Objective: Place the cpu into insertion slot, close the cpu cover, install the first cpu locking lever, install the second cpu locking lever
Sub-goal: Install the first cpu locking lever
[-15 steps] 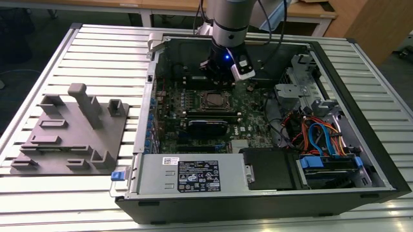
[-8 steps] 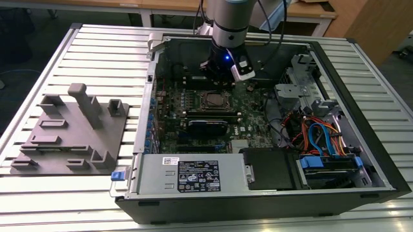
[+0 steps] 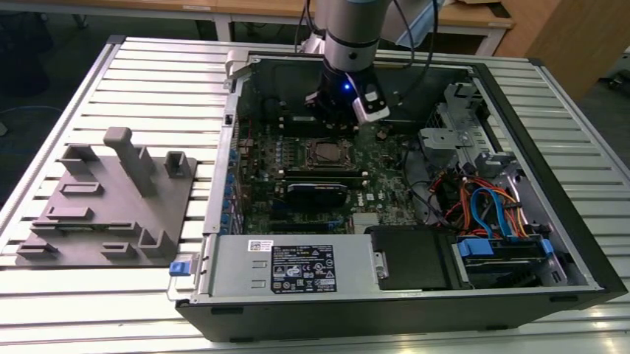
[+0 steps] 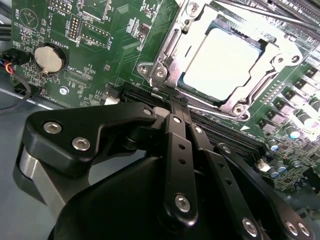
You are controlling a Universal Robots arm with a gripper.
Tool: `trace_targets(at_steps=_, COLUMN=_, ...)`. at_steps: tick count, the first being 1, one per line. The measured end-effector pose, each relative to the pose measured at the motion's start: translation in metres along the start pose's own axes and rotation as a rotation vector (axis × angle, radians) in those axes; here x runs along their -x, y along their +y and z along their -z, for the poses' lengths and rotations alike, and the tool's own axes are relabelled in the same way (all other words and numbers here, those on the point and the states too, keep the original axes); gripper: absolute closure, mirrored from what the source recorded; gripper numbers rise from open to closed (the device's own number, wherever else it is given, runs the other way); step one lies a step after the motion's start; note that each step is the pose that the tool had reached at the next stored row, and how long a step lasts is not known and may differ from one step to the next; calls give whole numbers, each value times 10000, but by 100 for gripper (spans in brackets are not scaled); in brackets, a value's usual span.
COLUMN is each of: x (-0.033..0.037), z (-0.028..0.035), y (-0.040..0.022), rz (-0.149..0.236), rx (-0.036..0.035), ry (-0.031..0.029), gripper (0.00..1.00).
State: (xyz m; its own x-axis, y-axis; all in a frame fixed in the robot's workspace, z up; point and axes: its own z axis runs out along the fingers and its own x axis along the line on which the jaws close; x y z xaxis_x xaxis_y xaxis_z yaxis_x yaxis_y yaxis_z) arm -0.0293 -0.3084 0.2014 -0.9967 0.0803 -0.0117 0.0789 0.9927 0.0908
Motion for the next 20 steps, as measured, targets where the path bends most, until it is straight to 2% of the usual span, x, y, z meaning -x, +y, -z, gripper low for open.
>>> trace_targets(at_steps=8, x=1, z=14, y=1, rz=-2, rx=-1, ry=-1, gripper=90)
trace_targets(at_steps=20, x=29, z=-4, y=2, rz=-4, rx=-55, ry=-2, gripper=90)
